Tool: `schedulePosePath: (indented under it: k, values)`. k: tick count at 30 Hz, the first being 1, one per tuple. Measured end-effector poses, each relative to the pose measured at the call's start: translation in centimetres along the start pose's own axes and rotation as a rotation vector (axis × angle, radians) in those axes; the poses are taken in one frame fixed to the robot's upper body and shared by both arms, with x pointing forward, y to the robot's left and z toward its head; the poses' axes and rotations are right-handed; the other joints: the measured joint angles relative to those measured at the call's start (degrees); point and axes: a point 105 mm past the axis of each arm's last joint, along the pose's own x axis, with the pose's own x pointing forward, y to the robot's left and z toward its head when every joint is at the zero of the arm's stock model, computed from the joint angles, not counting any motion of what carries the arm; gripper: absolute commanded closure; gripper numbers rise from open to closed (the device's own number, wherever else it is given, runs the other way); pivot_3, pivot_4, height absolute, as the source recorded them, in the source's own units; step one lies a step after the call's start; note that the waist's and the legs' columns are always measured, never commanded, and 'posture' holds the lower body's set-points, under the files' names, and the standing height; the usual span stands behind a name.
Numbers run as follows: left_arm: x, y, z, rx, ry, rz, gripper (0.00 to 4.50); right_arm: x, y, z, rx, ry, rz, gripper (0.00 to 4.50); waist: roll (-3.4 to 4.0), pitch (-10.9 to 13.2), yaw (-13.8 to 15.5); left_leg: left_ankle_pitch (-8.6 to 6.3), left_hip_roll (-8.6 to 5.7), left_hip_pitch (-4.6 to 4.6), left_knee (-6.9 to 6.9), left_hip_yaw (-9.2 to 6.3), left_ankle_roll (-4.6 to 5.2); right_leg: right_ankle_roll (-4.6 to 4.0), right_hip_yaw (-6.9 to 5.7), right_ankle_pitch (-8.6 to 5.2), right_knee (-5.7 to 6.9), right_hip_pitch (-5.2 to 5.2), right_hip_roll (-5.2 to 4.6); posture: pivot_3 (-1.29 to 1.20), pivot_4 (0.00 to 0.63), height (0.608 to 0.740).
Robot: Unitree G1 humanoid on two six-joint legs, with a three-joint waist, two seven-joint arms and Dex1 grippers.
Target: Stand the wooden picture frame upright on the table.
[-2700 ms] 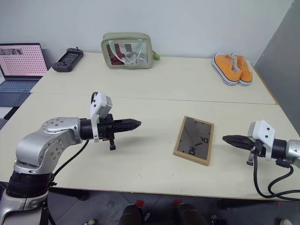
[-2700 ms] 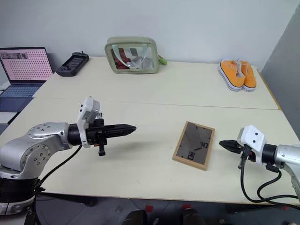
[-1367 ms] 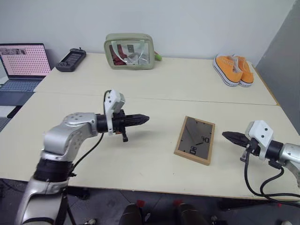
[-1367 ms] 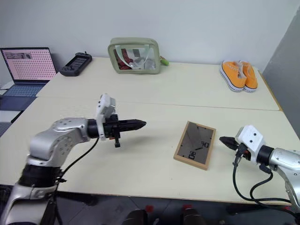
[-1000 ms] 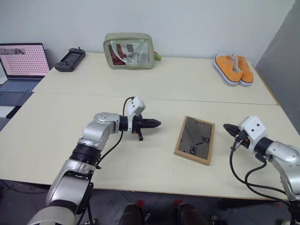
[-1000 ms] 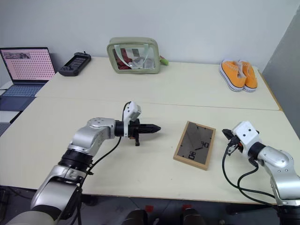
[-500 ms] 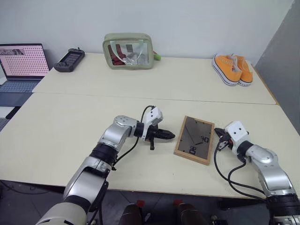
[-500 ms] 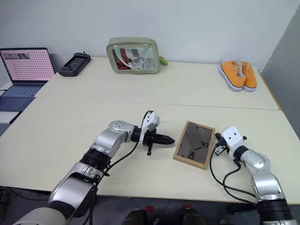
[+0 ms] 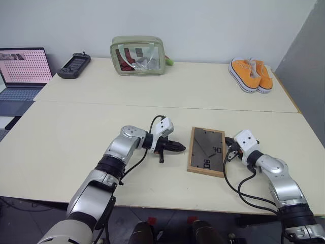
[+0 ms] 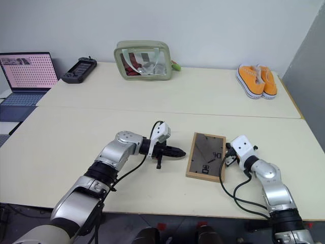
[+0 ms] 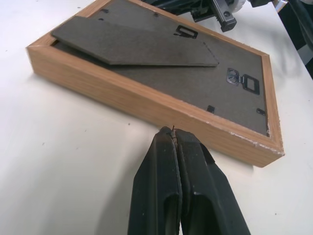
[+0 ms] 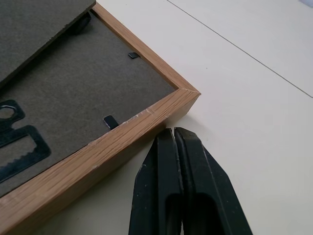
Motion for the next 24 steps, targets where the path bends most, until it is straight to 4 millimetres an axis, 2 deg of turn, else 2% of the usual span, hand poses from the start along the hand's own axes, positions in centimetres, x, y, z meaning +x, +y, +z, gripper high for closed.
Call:
schedulePosePath:
  k: [3,7,11,17,20,24]
  values:
    - [-0.5,0.1,0.7,-0.002,-0.019,0.020,4.50,-0.2,-0.1,-0.1,-0.012,0.009,0.009,4.46,0.00,0.0,0.0,0.00,0.00,-0.01,0.00,0.00,0.00,0.00,0.00,0.00,0.00,0.00,0.00,0.00,0.150,0.740]
    - [-3.3,0.4,2.2,-0.080,-0.073,0.073,4.50,-2.1,-0.8,-0.6,-0.062,0.039,0.028,4.46,0.04,0.0,0.0,0.00,0.00,-0.03,-0.01,-0.04,0.00,0.00,-0.03,0.00,0.02,-0.03,0.00,0.00,0.150,0.740]
    - [-6.3,-0.8,1.7,-0.345,-0.044,0.046,4.50,-5.1,-0.3,-0.6,-0.094,0.072,0.108,4.46,0.05,0.0,-0.2,0.00,0.01,-0.01,0.00,-0.13,0.01,0.00,-0.11,-0.02,0.05,0.03,0.01,0.00,0.150,0.740]
    - [-4.6,-2.4,0.0,-0.648,0.031,0.011,4.50,-5.4,1.1,0.5,-0.088,0.041,0.155,4.46,0.05,0.0,-0.4,0.00,0.00,-0.01,0.15,-0.17,0.00,0.23,-0.12,-0.14,0.05,0.11,0.01,0.00,0.150,0.740]
    - [-3.4,-2.8,-0.4,-0.748,0.056,-0.008,4.00,-4.9,2.1,0.6,-0.061,0.032,0.170,4.50,0.04,0.0,-0.4,0.00,0.00,-0.05,0.13,-0.18,0.00,0.07,-0.14,-0.05,0.05,0.06,0.01,0.00,0.150,0.740]
    - [-3.5,-2.6,0.0,-0.763,0.065,0.005,3.22,-4.6,2.8,0.7,-0.042,0.027,0.170,4.50,0.05,0.0,-0.3,0.00,0.00,-0.04,0.11,-0.17,0.00,0.02,-0.13,-0.02,0.05,0.05,0.01,0.00,0.150,0.740]
